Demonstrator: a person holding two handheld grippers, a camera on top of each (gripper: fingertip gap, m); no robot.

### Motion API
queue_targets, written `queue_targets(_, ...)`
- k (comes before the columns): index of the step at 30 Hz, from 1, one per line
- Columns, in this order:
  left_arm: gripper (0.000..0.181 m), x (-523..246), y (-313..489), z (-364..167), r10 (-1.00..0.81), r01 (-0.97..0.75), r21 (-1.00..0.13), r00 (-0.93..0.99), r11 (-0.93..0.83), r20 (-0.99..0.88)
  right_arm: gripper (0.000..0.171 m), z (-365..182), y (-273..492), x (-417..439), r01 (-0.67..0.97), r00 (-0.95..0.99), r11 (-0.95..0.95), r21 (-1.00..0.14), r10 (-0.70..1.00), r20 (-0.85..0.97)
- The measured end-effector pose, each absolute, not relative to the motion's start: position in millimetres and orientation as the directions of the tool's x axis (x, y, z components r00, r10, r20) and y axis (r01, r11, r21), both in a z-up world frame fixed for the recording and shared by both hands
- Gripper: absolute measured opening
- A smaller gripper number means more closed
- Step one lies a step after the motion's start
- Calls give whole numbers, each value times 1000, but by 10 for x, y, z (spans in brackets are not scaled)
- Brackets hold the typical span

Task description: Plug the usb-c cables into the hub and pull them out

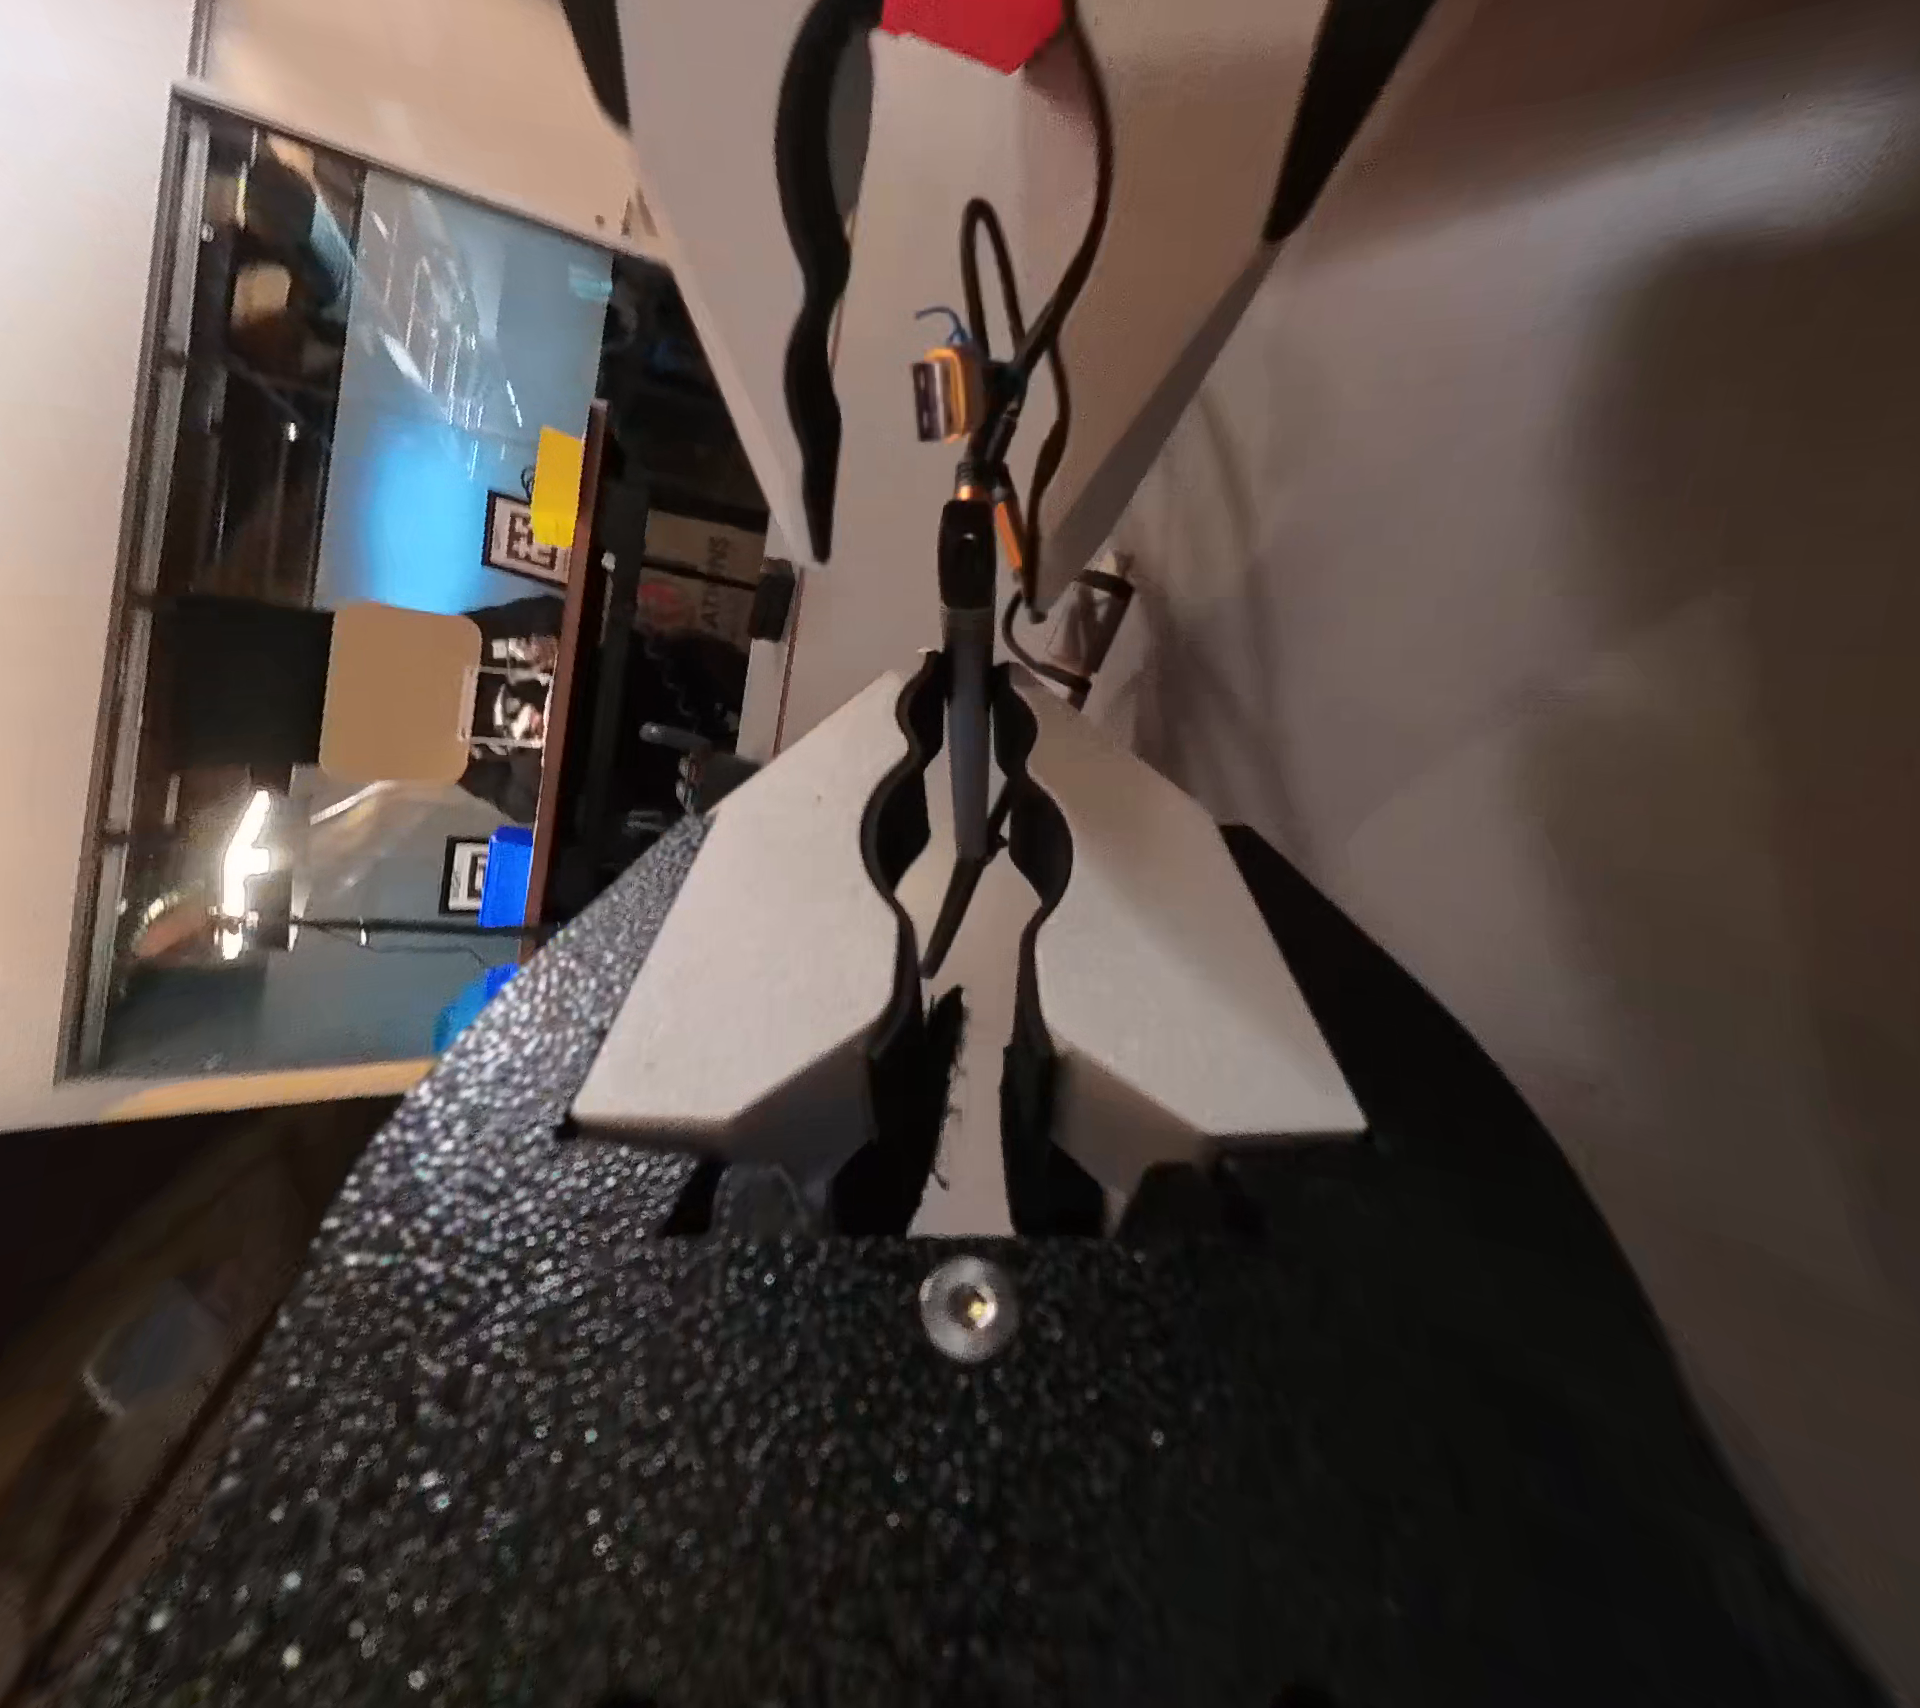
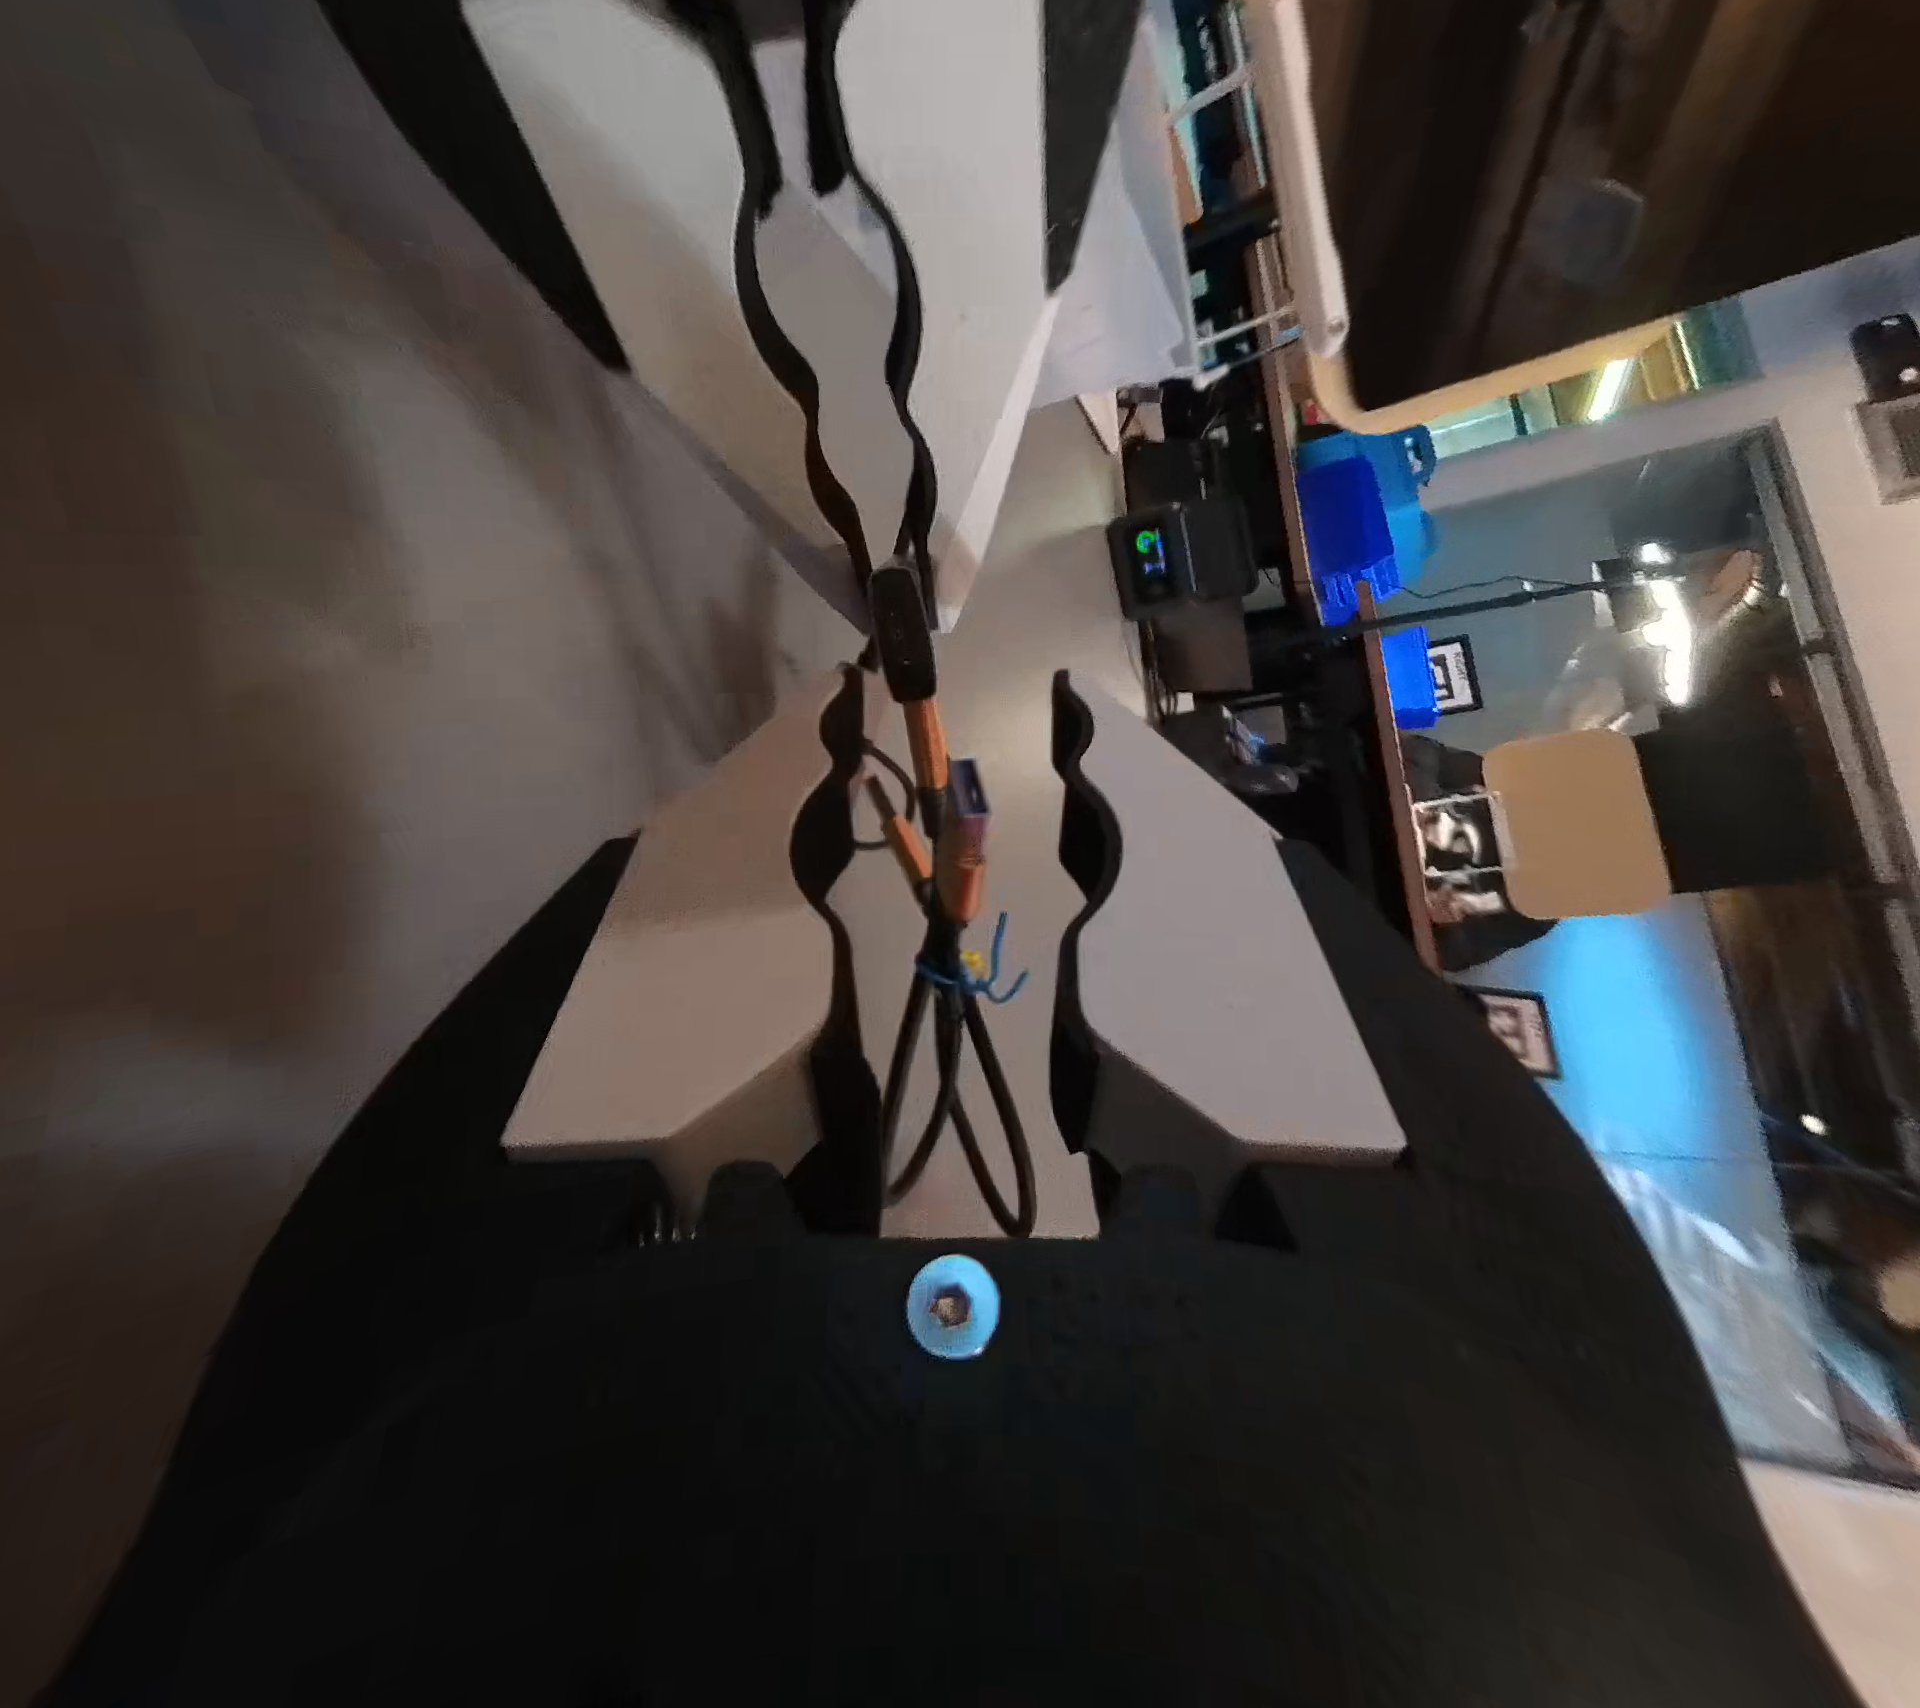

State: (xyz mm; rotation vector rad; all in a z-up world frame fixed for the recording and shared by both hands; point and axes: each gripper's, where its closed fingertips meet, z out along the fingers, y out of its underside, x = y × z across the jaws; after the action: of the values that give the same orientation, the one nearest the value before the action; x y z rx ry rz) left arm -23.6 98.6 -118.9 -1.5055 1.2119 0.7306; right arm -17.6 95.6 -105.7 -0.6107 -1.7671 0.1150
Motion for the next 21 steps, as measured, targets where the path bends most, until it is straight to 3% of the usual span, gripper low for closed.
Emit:
queue_targets(5,8,-163,949,-1201,-331,-948,-305,260,91,-907,16,-1219,1051,-154,394,-220,893,-215,319,922)
queue_targets(8,8,-218,966,-1223,-328,-952,-297,259,69,-908,5,-1209,1003,-160,373,-222,908,-189,286,932)
queue_targets(13,11,-181,987,-1093,-241,-937,-334,302,105,-922,4,-1112,972,-162,357,-194,915,-188,269,943)
queue_targets(16,7,-133,946,-1055,-280,-938,-325,284,115,-917,4,-1043,912,-144,345,-203,925,-158,238,950)
queue_targets(21,8,-107,814,-733,-274,-958,-257,216,125,-937,4,-732,790,-109,315,-164,939,-141,200,966)
